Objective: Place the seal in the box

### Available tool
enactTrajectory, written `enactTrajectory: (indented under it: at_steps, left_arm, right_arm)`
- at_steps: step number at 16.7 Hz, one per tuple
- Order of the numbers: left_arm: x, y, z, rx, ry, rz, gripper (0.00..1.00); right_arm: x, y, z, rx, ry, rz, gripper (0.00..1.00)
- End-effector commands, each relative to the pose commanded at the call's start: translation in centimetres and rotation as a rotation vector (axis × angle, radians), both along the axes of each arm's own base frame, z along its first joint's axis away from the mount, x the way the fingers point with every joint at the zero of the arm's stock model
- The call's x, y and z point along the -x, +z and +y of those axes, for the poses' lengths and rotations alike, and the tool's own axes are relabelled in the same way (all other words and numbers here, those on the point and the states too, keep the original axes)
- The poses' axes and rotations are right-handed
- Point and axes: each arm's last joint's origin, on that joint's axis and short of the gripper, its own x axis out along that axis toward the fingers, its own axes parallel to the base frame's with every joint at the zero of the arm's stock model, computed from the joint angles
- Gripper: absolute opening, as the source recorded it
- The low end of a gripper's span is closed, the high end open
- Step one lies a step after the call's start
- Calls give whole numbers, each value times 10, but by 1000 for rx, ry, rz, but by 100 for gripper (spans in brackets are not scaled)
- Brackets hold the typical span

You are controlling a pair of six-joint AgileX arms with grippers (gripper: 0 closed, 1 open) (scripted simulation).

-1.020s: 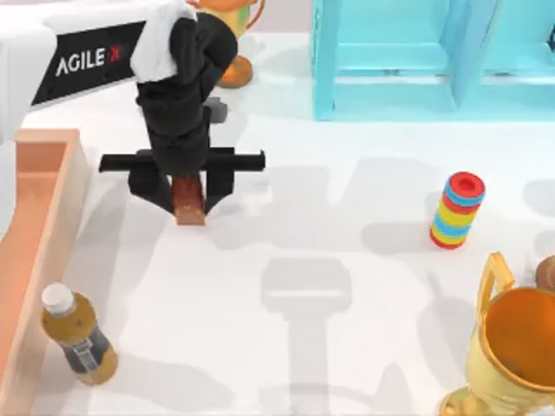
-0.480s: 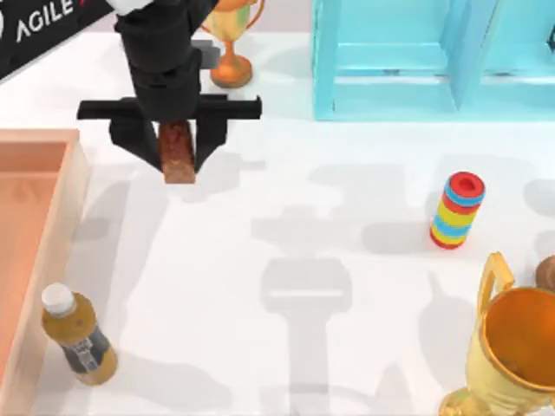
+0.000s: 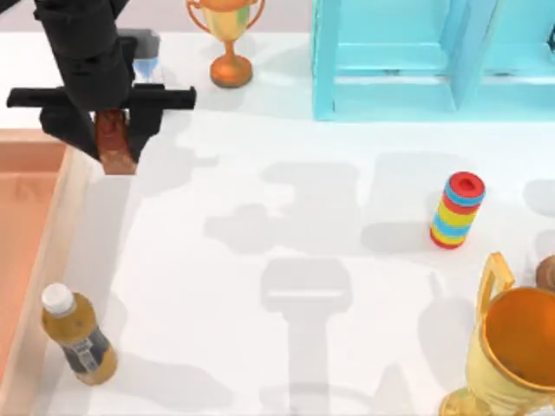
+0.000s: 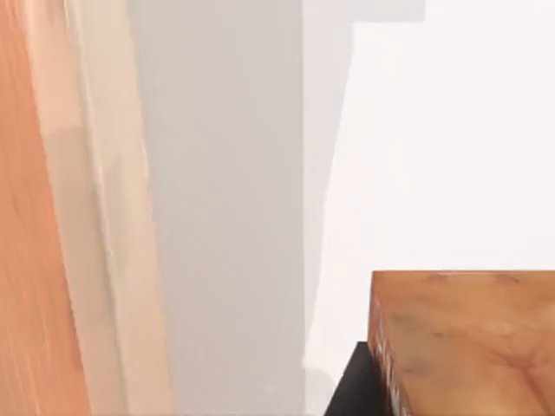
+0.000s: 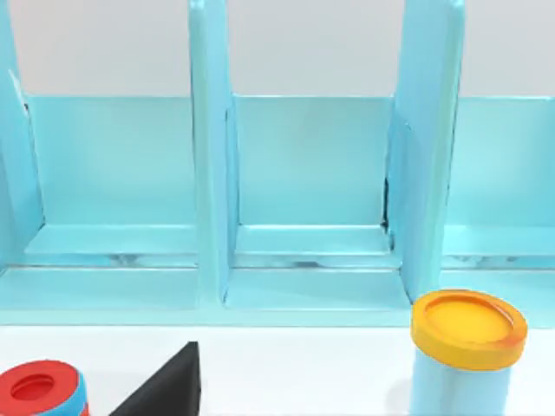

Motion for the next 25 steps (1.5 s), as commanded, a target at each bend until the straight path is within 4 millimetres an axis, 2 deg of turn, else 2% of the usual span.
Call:
enactTrajectory:
  at_steps: [3, 6, 8, 9, 11, 17, 23, 25]
  left_arm:
    - [10, 11, 70, -1, -3, 7, 0]
    - [35, 20, 143, -1, 14, 14, 0]
    - [55, 25, 178, 0, 19, 9, 0]
    - [63, 27, 189, 0, 19, 6, 0]
    - [75, 30, 201, -1, 18, 0, 0]
    - [75, 26, 201, -3, 14, 1, 0]
    - [75, -26, 202, -3, 18, -8, 0]
    - [76, -34, 202, -1, 18, 0, 0]
  right_arm:
    - [0, 0, 0, 0, 0, 0, 100]
    - [0, 0, 0, 0, 0, 0, 100]
    - [0, 0, 0, 0, 0, 0, 100]
    - [0, 0, 0, 0, 0, 0, 100]
    - [0, 0, 0, 0, 0, 0, 100]
    - [0, 0, 0, 0, 0, 0, 100]
    - [0, 0, 0, 0, 0, 0, 100]
    - [0, 0, 0, 0, 0, 0, 100]
